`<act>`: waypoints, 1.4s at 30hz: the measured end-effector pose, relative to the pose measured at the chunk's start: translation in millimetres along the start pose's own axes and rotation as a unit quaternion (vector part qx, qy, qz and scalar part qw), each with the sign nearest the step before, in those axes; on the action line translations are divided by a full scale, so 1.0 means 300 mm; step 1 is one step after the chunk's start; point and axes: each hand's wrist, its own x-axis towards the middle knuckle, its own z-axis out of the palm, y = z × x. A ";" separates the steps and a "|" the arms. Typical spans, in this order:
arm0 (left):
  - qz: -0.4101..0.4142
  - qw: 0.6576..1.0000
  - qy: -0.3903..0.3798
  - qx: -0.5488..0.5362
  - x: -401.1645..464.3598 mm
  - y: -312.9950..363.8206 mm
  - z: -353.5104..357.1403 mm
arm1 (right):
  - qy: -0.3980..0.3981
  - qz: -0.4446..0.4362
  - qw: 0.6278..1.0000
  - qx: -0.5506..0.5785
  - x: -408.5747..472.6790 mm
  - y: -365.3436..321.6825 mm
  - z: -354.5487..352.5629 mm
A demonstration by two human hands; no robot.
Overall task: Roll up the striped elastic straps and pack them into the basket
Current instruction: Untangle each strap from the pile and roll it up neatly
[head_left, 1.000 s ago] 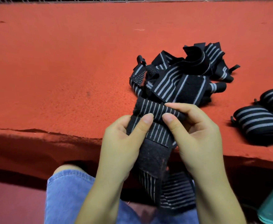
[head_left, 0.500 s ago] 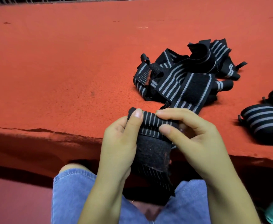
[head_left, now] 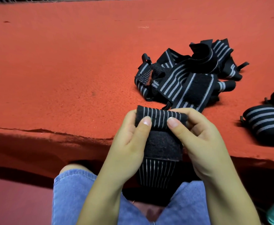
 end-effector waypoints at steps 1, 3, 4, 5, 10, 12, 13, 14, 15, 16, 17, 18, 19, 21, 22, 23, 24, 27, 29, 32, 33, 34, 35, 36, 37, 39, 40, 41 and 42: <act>-0.003 1.000 -0.001 -0.009 0.002 -0.002 0.002 | 0.014 -0.010 1.000 0.008 0.000 -0.001 0.004; -0.020 1.000 -0.008 -0.016 0.006 -0.008 0.006 | 0.050 -0.027 0.998 0.025 0.002 -0.003 0.008; -0.032 0.999 -0.008 -0.019 0.006 -0.010 0.006 | 0.068 -0.033 0.997 0.030 0.004 -0.003 0.007; -0.042 0.999 -0.006 -0.018 0.006 -0.011 0.006 | 0.084 -0.038 0.995 0.027 0.007 -0.002 0.003; -0.048 0.999 0.014 0.009 0.005 -0.021 0.016 | 0.126 -0.078 0.987 -0.060 0.007 0.011 -0.009; -0.043 0.999 0.022 0.005 0.005 -0.021 0.020 | 0.119 -0.101 0.983 -0.097 0.002 0.005 -0.005; -0.043 0.999 0.028 0.000 0.005 -0.019 0.022 | 0.113 -0.112 0.981 -0.109 0.000 0.001 -0.003; -0.041 0.999 0.035 -0.003 0.005 -0.017 0.023 | 0.108 -0.121 0.979 -0.120 -0.003 -0.002 -0.001; -0.038 0.998 0.042 -0.003 0.005 -0.014 0.025 | 0.103 -0.130 0.977 -0.132 -0.005 -0.005 0.001; -0.034 0.998 0.050 -0.003 0.005 -0.013 0.025 | 0.098 -0.137 0.975 -0.145 -0.006 -0.006 0.003; -0.029 0.998 0.060 -0.004 0.006 -0.011 0.025 | 0.093 -0.143 0.972 -0.159 -0.007 -0.006 0.004; -0.026 0.997 0.070 -0.006 0.007 -0.010 0.025 | 0.088 -0.148 0.970 -0.172 -0.007 -0.007 0.005; -0.026 0.996 0.082 -0.005 0.007 -0.010 0.026 | 0.081 -0.154 0.967 -0.185 -0.007 -0.008 0.005; -0.031 0.994 0.101 0.005 0.004 -0.005 0.028 | 0.062 -0.169 0.963 -0.202 -0.007 -0.012 0.007; -0.034 0.993 0.111 0.006 0.002 -0.004 0.031 | 0.050 -0.175 0.962 -0.206 -0.008 -0.013 0.009; -0.038 0.992 0.119 0.001 0.001 -0.001 0.032 | 0.039 -0.179 0.961 -0.206 -0.009 -0.013 0.012; -0.041 0.992 0.123 -0.006 0.001 0.000 0.031 | 0.029 -0.180 0.962 -0.204 -0.010 -0.013 0.014; -0.050 0.992 0.114 -0.036 0.000 0.000 0.030 | 0.006 -0.147 0.973 -0.178 -0.013 -0.010 0.006; -0.053 0.991 0.107 -0.060 -0.001 0.004 0.029 | -0.013 -0.101 0.984 -0.145 -0.015 -0.015 0.000; -0.044 0.992 0.084 -0.079 -0.005 0.008 0.034 | -0.020 -0.043 0.995 -0.088 -0.016 -0.016 -0.001; -0.039 0.993 0.075 -0.080 -0.005 0.008 0.036 | -0.019 -0.028 0.996 -0.086 -0.014 -0.014 -0.002; -0.031 0.994 0.068 -0.076 -0.005 0.004 0.034 | -0.021 -0.009 0.995 -0.092 -0.012 -0.012 -0.002; -0.025 0.995 0.062 -0.069 -0.004 0.003 0.030 | -0.025 0.014 0.995 -0.095 -0.011 -0.010 -0.002; -0.019 0.997 0.057 -0.055 -0.003 0.001 0.024 | -0.029 0.037 0.995 -0.086 -0.010 -0.010 -0.001; -0.013 0.998 0.051 -0.039 -0.002 0.002 0.018 | -0.033 0.056 0.996 -0.064 -0.011 -0.011 -0.002; 0.001 0.999 0.034 -0.009 -0.001 0.001 0.007 | -0.040 0.062 0.997 -0.018 -0.013 -0.017 -0.003; 0.004 1.000 0.026 -0.002 -0.001 0.001 0.003 | -0.043 0.054 0.998 -0.005 -0.014 -0.022 -0.002; 0.003 1.000 0.018 0.001 -0.001 0.002 -0.001 | -0.045 0.044 0.998 0.001 -0.014 -0.024 -0.002; 0.002 1.000 0.008 0.004 -0.002 0.002 -0.005 | -0.042 0.036 0.998 0.002 -0.014 -0.024 -0.003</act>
